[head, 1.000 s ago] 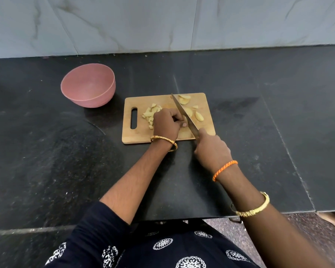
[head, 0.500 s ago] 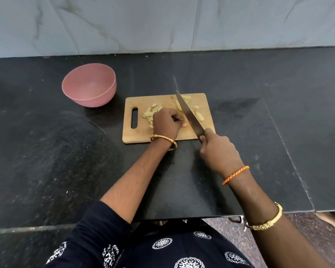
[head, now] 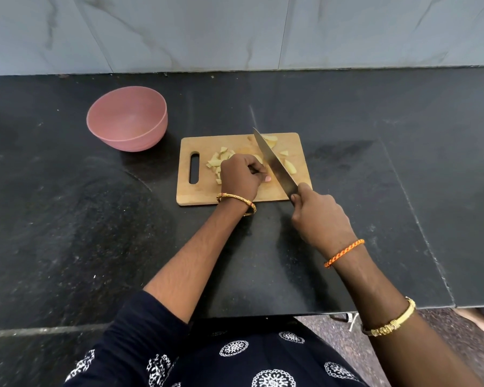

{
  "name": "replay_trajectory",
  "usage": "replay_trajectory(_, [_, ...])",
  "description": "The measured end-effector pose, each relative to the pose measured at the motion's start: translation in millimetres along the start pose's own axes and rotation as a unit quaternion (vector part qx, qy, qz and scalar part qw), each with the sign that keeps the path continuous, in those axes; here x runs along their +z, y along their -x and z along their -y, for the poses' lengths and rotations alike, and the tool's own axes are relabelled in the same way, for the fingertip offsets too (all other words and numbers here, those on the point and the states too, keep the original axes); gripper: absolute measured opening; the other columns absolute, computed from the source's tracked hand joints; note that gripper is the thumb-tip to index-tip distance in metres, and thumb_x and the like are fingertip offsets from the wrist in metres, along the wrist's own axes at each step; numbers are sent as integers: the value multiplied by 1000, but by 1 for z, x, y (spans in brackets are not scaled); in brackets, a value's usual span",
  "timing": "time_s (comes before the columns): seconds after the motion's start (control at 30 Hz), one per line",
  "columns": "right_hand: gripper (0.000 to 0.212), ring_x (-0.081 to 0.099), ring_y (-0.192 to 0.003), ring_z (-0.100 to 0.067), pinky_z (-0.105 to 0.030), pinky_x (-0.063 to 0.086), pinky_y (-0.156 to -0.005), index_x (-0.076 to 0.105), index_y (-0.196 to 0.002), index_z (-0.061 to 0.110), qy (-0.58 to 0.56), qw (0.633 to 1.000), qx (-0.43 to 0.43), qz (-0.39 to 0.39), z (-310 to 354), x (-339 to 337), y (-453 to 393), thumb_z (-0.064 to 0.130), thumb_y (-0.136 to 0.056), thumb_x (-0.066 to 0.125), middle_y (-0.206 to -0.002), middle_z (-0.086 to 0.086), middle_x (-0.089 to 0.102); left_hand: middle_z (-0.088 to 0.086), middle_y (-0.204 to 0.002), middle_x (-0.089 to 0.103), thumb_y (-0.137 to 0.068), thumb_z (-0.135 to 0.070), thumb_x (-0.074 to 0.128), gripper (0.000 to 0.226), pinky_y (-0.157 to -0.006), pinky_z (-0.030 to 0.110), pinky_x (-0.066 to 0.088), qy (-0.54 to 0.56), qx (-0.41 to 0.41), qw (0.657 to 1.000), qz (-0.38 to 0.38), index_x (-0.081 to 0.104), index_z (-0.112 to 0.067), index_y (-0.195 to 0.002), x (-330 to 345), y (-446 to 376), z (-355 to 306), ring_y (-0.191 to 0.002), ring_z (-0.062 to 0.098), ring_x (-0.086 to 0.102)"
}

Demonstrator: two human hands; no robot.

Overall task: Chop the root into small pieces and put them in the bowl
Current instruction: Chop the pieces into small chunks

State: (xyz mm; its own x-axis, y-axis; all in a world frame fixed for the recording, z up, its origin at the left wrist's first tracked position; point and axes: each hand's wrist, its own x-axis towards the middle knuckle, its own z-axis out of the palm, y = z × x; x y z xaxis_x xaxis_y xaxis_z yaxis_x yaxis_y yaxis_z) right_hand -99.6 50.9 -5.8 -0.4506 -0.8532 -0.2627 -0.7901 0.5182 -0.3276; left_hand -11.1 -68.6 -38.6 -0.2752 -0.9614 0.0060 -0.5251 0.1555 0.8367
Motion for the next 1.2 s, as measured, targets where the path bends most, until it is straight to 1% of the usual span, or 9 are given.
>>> replay_trajectory(0.23, [19, 60, -75, -31, -41, 54, -66, 44, -104, 13, 11, 1000, -15, 4, -2, -1, -5, 29, -101, 33, -85, -15, 58, 6, -79, 73, -62, -6, 83, 17, -77, 24, 54, -2, 11, 1000, 5, 73, -5, -75, 1, -2, 3, -75, 15, 67])
replay_trajectory(0.5, [17, 58, -76, -33, -40, 50, -65, 44, -105, 12, -6, 1000, -24, 3, -1, 3, -14, 25, -100, 35, -84, -15, 55, 1, -74, 69, -60, -2, 83, 18, -65, 6, 47, 10, 17, 999, 29, 68, -4, -69, -4, -4, 2, -66, 8, 64])
replay_trajectory(0.77, [19, 57, -84, -36, -42, 50, -74, 45, -106, 9, -37, 997, -17, 59, 0, 3, -25, 24, -99, 36, -94, -20, 56, 6, -75, 70, -61, 6, 79, 17, -67, 8, 51, 37, 26, 999, 24, 66, -3, -68, -3, -2, 4, -73, 11, 68])
replay_trajectory(0.9, [23, 57, -84, -35, -39, 49, -73, 46, -101, 9, -35, 995, -6, 88, -14, -4, -5, 28, -100, 34, -93, -19, 56, 8, -79, 71, -65, 8, 76, 15, -62, 2, 46, 33, 25, 999, 8, 67, -1, -74, -1, 1, 5, -68, 7, 64])
replay_trajectory(0.97, [23, 58, -82, -35, -39, 50, -72, 49, -100, 10, -51, 996, 0, 76, -23, -10, 8, 29, -100, 35, -89, -17, 59, 6, -81, 68, -67, 7, 75, 22, -61, 0, 44, 23, 31, 999, 20, 67, -3, -86, -2, 1, 4, -69, 6, 62])
replay_trajectory(1.03, [21, 57, -77, -34, -36, 45, -65, 48, -95, 10, -88, 996, 3, 30, -26, -16, 13, 27, -99, 37, -79, -12, 57, 3, -85, 65, -70, 4, 74, 37, -65, 4, 46, -6, 40, 998, 48, 65, -9, -103, -4, -1, 2, -74, 9, 61])
replay_trajectory(1.07, [19, 55, -74, -32, -33, 40, -61, 47, -91, 11, -103, 995, 0, 7, -26, -19, 11, 26, -99, 38, -74, -9, 54, 3, -89, 64, -72, 3, 74, 39, -71, 11, 49, -29, 49, 997, 60, 64, -11, -107, -4, -2, 0, -78, 12, 61])
replay_trajectory(1.13, [19, 50, -68, -27, -30, 33, -55, 44, -86, 14, -121, 993, -4, -8, -24, -21, 7, 25, -99, 38, -69, -4, 49, 6, -97, 65, -75, -1, 72, 34, -82, 25, 49, -89, 75, 990, 82, 66, -10, -107, -4, -4, -3, -88, 18, 60])
replay_trajectory(1.2, [18, 49, -65, -23, -29, 32, -53, 44, -86, 15, -131, 991, 1, 5, -22, -19, 1, 25, -99, 38, -73, -6, 51, 9, -102, 63, -78, -5, 70, 28, -81, 25, 44, -149, 98, 979, 97, 68, -10, -106, -4, -5, -7, -93, 21, 58])
